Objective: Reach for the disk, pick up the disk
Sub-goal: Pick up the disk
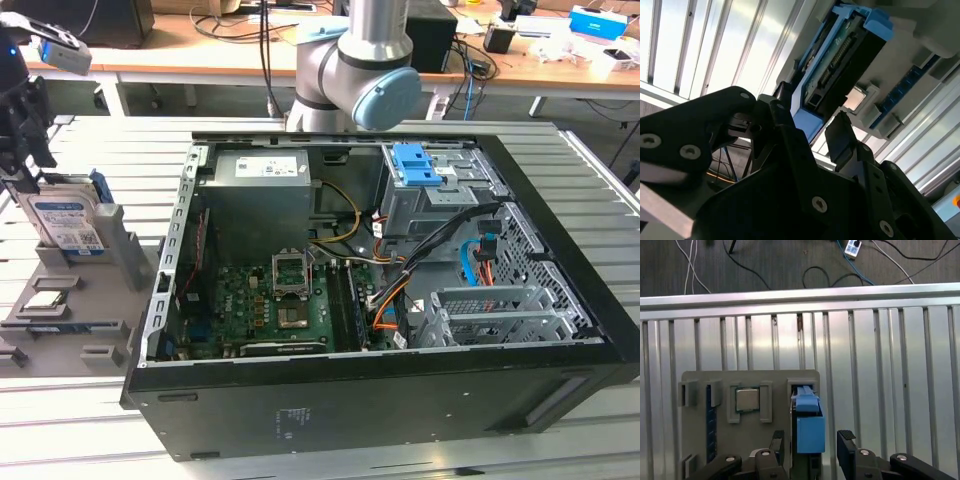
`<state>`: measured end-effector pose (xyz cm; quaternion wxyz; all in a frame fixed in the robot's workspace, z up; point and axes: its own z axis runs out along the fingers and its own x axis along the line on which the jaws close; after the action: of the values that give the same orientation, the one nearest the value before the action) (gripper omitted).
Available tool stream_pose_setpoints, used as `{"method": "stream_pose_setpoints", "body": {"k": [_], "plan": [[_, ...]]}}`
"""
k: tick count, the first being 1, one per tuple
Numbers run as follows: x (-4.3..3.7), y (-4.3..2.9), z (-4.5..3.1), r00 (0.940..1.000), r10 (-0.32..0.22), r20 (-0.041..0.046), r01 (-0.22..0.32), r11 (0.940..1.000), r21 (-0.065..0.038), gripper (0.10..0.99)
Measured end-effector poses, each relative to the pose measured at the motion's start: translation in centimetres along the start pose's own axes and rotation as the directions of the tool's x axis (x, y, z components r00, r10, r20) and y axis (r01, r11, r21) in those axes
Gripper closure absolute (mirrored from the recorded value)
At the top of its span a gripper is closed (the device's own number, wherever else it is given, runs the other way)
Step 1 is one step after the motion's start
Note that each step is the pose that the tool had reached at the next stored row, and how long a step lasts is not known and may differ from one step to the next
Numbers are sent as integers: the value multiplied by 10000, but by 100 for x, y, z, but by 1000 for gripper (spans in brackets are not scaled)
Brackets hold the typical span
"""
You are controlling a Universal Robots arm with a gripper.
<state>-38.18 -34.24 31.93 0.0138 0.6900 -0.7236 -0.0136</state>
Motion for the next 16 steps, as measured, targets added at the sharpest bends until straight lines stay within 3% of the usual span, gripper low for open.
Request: {"method": "stream_pose_setpoints", "body": {"k": [6, 16], "plan": [[-3, -5, 133, 9995, -322, -12, 322, 9995, 0, 541], [-3, -11, 304, 9994, -336, -13, 336, 9994, 1, 541]]}}
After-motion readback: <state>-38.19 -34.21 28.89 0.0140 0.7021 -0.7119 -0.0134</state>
